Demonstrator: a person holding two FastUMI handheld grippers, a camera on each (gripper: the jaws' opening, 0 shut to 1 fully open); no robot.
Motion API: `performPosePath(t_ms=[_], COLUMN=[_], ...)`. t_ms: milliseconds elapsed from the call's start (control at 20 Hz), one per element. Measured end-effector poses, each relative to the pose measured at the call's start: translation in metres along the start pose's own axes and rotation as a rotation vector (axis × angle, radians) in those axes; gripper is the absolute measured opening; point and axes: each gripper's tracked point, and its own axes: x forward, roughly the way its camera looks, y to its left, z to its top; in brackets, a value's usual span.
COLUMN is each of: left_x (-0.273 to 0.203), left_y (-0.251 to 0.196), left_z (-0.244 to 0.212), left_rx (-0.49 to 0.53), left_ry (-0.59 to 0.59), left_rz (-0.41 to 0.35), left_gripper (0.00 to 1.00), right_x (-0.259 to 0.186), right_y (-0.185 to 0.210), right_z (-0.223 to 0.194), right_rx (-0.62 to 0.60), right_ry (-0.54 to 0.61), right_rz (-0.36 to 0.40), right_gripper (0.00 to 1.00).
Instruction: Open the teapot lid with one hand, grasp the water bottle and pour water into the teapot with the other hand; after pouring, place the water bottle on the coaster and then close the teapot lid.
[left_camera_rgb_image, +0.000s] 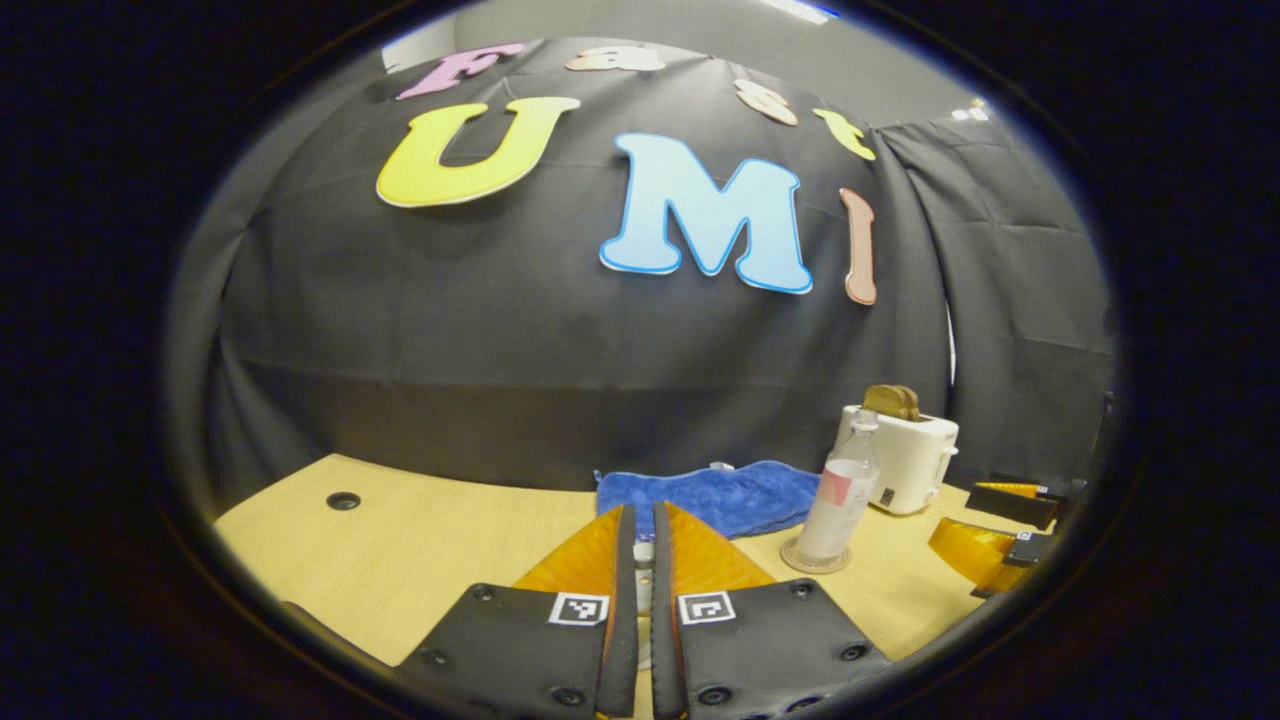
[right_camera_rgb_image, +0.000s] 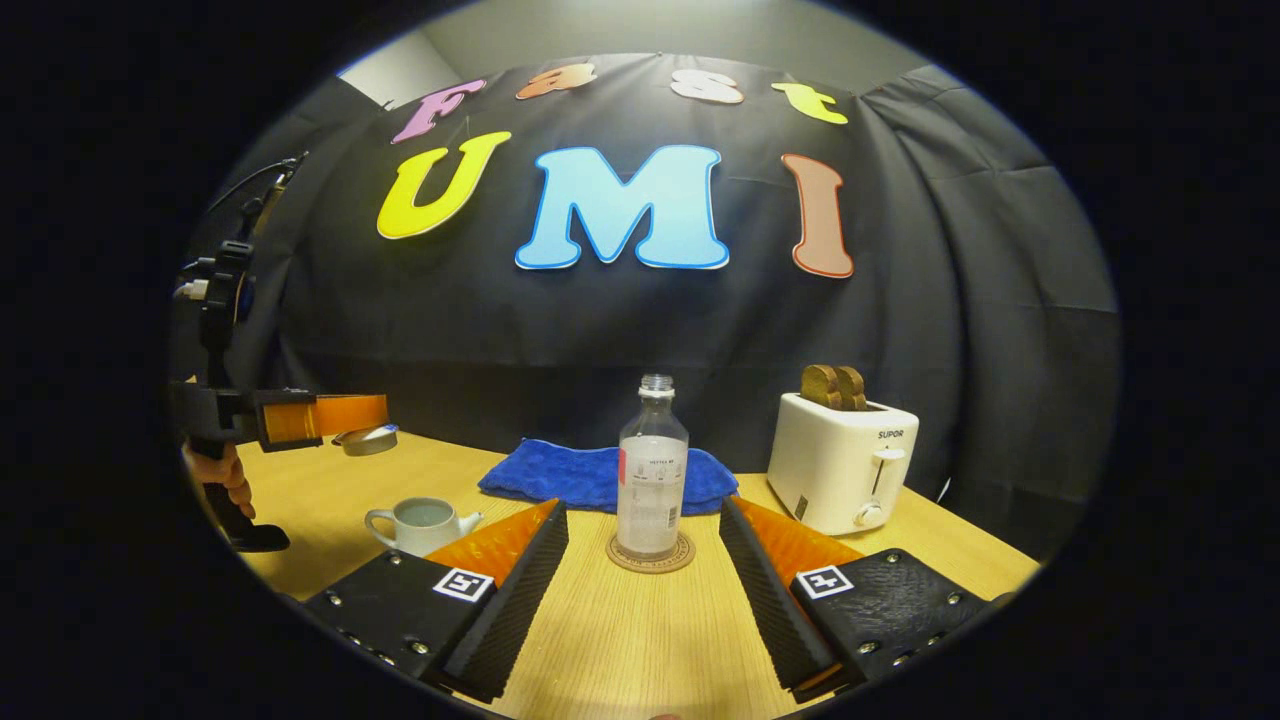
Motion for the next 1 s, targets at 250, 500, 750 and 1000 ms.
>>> performPosePath(t_ms=[250,500,750,1000], left_x=[0.005,0.019,0.040,0.048], left_y=[-0.018,-0.033,-0.042,-0.047], left_z=[-0.007,-0.016,-0.038,-0.053], left_rx=[-0.011,0.034,0.091,0.090], left_ry=[-0.021,-0.030,-0.007,0.020], left_rz=[-0.020,-0.033,-0.035,-0.047], left_gripper=[0.12,0.14,0.14,0.12], right_x=[-0.014,-0.015,-0.013,-0.013], right_y=[0.001,-0.003,-0.004,-0.002], right_z=[-0.002,-0.009,-0.013,-0.005], right_rx=[0.025,-0.001,0.023,0.030], right_ry=[-0.033,-0.036,-0.014,-0.008], right_rz=[0.005,0.001,0.006,0.001], right_gripper=[0.95,0.94,0.95,0.95])
